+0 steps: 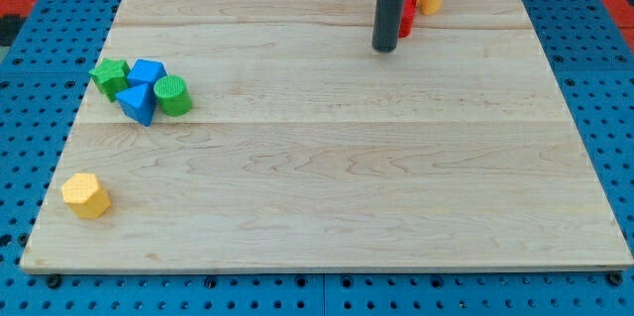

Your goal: Move the yellow hexagon diagonally bottom right to the green circle

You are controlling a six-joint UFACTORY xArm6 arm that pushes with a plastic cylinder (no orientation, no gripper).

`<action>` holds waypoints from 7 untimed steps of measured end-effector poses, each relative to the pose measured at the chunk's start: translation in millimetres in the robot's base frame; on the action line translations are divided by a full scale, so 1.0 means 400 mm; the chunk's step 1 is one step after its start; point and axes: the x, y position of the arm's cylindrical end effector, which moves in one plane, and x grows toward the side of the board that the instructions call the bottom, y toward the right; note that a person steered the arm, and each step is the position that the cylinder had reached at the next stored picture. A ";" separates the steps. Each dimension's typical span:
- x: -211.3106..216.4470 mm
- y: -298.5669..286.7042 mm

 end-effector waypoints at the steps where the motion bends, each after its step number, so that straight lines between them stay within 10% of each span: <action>1: 0.273 -0.032; 3: 0.656 -0.480; 5: 0.579 -0.918; 7: 0.478 -0.613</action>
